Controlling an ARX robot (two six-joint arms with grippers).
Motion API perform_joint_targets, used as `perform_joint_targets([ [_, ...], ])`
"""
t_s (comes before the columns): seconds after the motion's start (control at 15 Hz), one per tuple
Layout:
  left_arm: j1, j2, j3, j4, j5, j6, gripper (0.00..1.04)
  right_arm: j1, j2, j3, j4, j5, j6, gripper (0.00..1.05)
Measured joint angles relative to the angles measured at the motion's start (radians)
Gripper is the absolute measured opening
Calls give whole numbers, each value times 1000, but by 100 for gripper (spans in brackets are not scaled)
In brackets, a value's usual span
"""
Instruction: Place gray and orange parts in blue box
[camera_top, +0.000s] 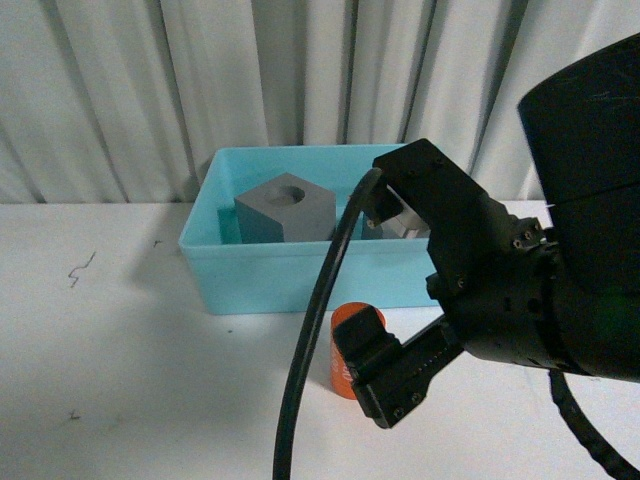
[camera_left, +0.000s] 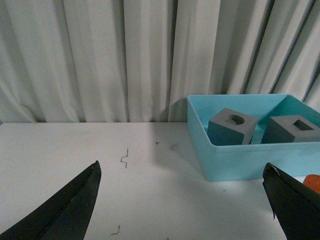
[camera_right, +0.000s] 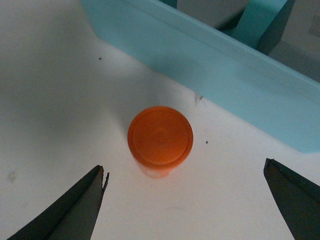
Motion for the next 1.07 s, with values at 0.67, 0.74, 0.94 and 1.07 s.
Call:
perform_joint_targets([
  [0.67, 0, 0, 0, 0, 0, 0, 98, 65, 230, 177, -42, 101, 59, 98],
  [0.74, 0, 0, 0, 0, 0, 0, 98, 69, 233, 182, -40, 105, 68, 98],
  [0.94, 0, 0, 0, 0, 0, 0, 98, 71, 235, 187, -40, 108, 74, 68],
  [1.07, 0, 0, 0, 0, 0, 0, 98, 72, 234, 187, -36, 106, 74, 51],
])
